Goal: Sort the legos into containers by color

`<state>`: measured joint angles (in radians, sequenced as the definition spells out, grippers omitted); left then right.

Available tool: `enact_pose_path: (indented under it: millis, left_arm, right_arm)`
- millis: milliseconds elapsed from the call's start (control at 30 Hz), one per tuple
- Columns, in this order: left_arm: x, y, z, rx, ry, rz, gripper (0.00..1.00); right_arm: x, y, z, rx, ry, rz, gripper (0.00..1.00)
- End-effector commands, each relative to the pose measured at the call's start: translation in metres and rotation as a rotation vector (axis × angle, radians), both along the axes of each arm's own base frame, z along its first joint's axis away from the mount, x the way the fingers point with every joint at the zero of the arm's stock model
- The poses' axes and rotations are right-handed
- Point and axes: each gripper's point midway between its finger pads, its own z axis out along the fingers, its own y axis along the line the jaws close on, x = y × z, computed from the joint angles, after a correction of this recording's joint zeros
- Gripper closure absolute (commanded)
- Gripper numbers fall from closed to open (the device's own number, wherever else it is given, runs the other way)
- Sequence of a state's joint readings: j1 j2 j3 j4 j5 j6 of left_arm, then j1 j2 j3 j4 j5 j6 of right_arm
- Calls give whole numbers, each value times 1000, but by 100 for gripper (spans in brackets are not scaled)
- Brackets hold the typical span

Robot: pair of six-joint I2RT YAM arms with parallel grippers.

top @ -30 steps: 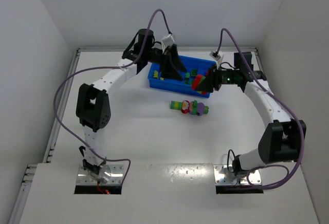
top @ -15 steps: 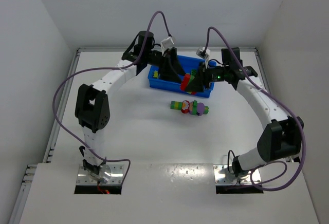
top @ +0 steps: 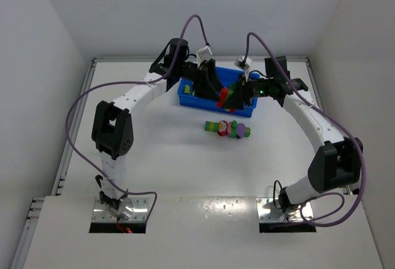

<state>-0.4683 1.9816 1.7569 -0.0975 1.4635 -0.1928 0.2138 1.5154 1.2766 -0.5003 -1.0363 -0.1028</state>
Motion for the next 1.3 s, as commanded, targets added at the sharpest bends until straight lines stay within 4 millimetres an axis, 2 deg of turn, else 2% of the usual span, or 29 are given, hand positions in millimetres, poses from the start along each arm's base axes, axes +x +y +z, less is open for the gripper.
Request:
enact_pose_path:
  millis: [0,33,167,233,267,333,367,400,433,467,500,567,633,767,800,867,967,1100,1233,1267]
  left_arm:
    - [-13,0,15,-53,-47,-99,31]
    - [-13,0,15,-49,-38,-98,41]
    - [-14,-4,11,-38,-20,-97,56]
    - [-14,-4,11,-38,-20,-97,70]
    - [-14,-4,11,-38,-20,-97,86]
    - [-14,-4,11,-38,-20,-97,96]
    - [-14,-4,8,-39,-24,-97,100]
    - [-12,-5,4,-37,-29,-86,100]
    - [-14,-4,9,-46,-50,-86,100]
    - [-10,-1,9,-50,-60,-76,100]
    - [-6,2,9,-50,-60,-66,100]
    - [-2,5,9,-50,-60,-56,100]
    - [3,7,9,-51,-63,-46,100]
    - [7,10,15,-54,-72,-37,100]
    - [8,9,11,-51,-64,-37,100]
    - [13,12,11,-48,-65,-18,100]
    - [37,21,7,-39,-81,57,100]
    - [70,34,13,-33,-122,170,100]
    - [98,39,13,-23,-167,272,100]
    - [102,38,20,-26,-187,292,100]
  right_arm:
    - [13,6,25,25,-137,23,95]
    - [11,9,25,26,-137,33,95]
    - [12,10,28,28,-146,33,95]
    - [12,10,29,29,-137,30,95]
    - [12,10,29,29,-137,30,95]
    - [13,9,28,24,-138,23,94]
    - [12,9,24,22,-129,23,88]
    - [11,8,26,14,-131,13,84]
    - [11,8,26,14,-131,13,80]
    - [10,6,19,3,-112,5,73]
    - [12,2,23,2,-130,-4,70]
    - [8,0,18,-8,-112,-11,67]
    - [3,-2,18,-14,-125,-4,67]
    - [0,-4,15,-27,-126,-4,76]
    - [-3,-5,10,-34,-114,0,86]
    - [-5,-5,12,-36,-127,4,92]
    - [-7,-11,9,-52,-125,-3,93]
    - [-14,-18,2,-76,-123,-20,93]
    - [-19,-23,0,-85,-118,-37,93]
    - [-19,-28,-1,-93,-120,-55,93]
